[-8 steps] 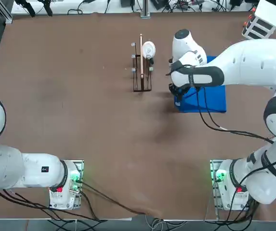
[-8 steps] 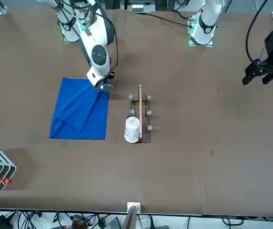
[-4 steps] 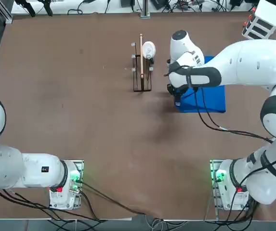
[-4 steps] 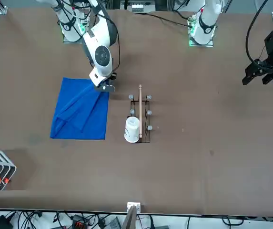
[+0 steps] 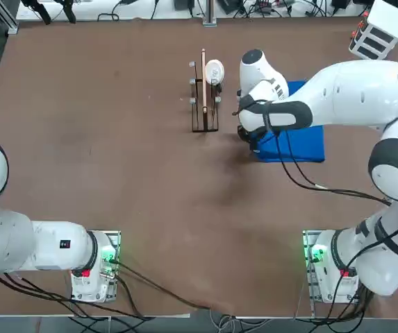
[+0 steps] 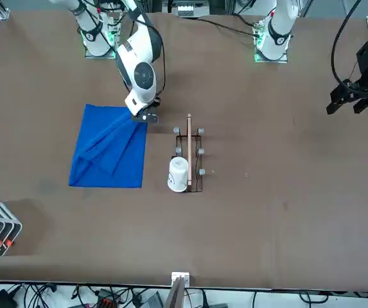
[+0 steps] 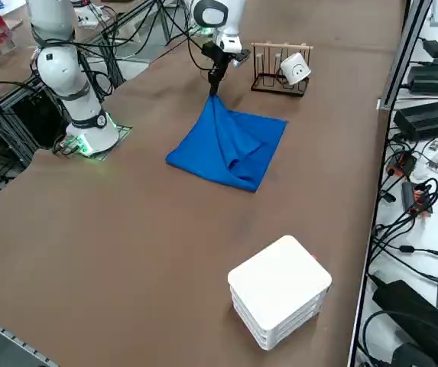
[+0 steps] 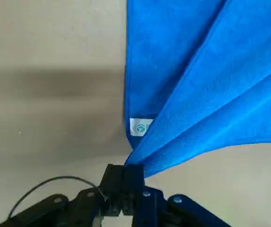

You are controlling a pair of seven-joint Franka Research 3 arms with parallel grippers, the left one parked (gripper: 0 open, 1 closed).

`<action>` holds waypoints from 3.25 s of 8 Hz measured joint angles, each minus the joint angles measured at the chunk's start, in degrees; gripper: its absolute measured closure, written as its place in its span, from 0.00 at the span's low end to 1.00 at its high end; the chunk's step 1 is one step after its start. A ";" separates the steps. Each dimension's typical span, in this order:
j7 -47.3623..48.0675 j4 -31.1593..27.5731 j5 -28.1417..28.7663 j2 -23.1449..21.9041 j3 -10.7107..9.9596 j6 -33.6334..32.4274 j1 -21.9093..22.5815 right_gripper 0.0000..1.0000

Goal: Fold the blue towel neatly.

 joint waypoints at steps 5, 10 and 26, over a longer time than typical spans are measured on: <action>0.21 0.11 0.01 1.99 0.05 -0.38 0.10 0.53; 0.38 11.06 -0.10 1.59 -2.06 -9.96 -6.94 0.00; 21.32 14.48 -0.88 12.45 -2.37 11.64 -27.05 0.27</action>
